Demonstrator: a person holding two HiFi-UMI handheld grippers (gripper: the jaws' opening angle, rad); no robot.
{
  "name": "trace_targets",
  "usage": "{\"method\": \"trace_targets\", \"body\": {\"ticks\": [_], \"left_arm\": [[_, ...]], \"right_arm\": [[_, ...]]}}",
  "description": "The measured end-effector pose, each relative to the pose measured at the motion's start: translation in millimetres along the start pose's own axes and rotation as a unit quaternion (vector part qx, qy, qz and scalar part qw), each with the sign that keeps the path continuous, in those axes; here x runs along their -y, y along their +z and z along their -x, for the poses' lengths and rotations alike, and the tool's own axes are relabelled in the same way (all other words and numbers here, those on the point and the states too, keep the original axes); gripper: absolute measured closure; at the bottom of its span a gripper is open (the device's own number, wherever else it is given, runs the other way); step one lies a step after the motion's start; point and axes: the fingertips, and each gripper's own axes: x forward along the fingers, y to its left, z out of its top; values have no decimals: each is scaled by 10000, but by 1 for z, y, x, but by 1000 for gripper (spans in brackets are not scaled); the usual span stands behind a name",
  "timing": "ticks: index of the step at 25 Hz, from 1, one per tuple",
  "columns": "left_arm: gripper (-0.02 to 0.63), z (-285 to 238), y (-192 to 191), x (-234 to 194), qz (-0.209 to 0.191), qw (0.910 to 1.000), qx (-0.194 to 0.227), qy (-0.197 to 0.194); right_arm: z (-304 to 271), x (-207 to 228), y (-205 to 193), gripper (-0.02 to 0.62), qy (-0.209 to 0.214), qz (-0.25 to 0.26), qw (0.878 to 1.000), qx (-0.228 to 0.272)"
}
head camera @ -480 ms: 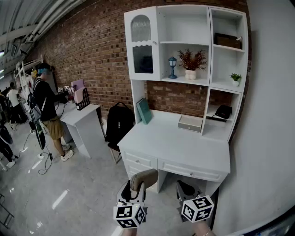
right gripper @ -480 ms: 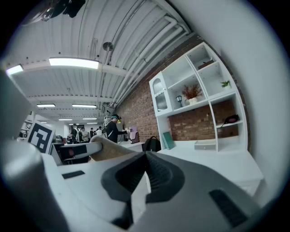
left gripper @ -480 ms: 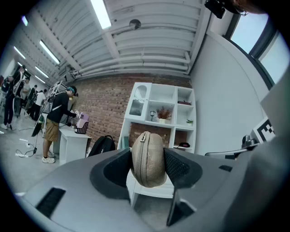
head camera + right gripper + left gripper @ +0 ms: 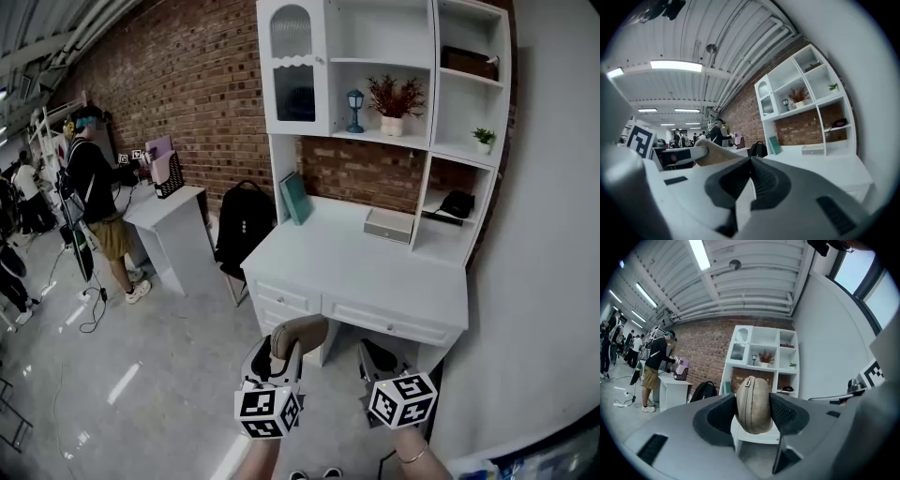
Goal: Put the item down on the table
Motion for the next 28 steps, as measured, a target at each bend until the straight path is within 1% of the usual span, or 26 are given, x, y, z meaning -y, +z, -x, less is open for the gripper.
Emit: {"method": "trace_targets", "body": {"ticks": [5,10,18,22,28], "left_arm": [[379,-5,-1,6,-8,10000,2,11],[379,-9,4,10,-107,9999,51,70],[379,-32,12,3,-116,9996,110,223],[379,-63,14,-8,-163,9995,158,223],[379,-141,17,-34,-247,9995,193,40]], "right_arm": [[5,10,-3,600,29,-87,10000,35],[5,19,2,600,72,-23,9999,81],[-15,35,17,598,220,24,9996,151],[-42,45,21,595,251,15,9995,164],[-113,72,37,595,181,27,9995,251]]}}
